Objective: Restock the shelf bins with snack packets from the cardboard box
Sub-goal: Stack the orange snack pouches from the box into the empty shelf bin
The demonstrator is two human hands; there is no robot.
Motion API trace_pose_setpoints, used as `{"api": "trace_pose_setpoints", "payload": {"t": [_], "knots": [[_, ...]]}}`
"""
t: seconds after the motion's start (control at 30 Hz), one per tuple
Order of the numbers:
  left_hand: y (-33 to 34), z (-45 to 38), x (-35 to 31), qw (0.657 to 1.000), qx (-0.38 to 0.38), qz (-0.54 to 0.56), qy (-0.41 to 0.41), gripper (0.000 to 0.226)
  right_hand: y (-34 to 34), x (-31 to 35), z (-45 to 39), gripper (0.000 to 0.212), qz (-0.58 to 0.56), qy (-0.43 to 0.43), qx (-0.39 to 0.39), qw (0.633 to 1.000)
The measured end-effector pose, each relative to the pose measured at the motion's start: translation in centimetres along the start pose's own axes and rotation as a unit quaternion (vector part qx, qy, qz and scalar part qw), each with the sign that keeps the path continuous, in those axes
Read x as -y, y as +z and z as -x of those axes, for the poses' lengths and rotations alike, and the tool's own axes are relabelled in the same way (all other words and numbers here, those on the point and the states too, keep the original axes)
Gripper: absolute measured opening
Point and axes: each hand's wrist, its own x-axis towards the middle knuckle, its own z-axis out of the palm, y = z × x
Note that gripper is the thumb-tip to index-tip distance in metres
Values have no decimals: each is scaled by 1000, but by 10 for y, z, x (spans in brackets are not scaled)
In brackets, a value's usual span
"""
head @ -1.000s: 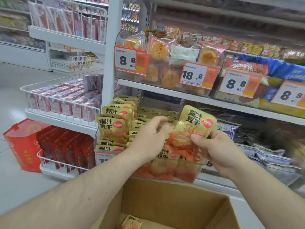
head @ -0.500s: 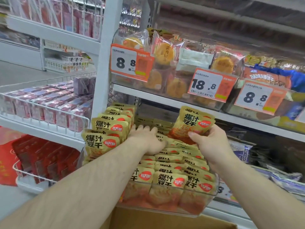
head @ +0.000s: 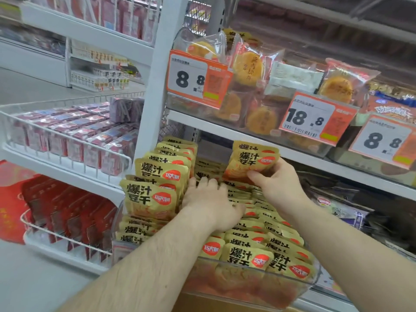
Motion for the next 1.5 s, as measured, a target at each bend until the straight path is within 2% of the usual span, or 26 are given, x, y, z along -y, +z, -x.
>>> {"api": "trace_pose_setpoints", "payload": {"t": [0.2, 0.43, 0.57, 0.73, 0.83, 0.93, 1.07, 1.37, 1.5], "knots": [[2, 2, -1, 1000, -20, 16, 4, 80, 17, -3, -10, 18, 14, -1, 16, 1000], [2, 6, -2, 999, -39, 38, 4, 74, 32, 2, -16, 20, 81, -14, 72, 994], [1, 7, -2, 998, -44, 47, 2, 73, 45, 7, -24, 15, 118, 14, 106, 987], [1, 6, -2, 998, -46, 44, 0, 74, 63, 7, -32, 8, 115, 108, 129, 979], [2, 5, -1, 999, -41, 36, -1, 75, 65, 8, -37, 25, 132, 116, 145, 974], [1, 5, -2, 999, -37, 32, 0, 74, 60, 8, -40, 40, 113, 112, 140, 977], [1, 6, -2, 999, -35, 36, -1, 75, 59, 6, -40, 37, 104, 69, 115, 986], [3, 3, -2, 998, -41, 39, 3, 76, 66, 7, -38, 28, 106, 64, 105, 987], [-1, 1, -1, 999, -23, 38, 7, 77, 64, 7, -36, 43, 104, 70, 101, 987]]}}
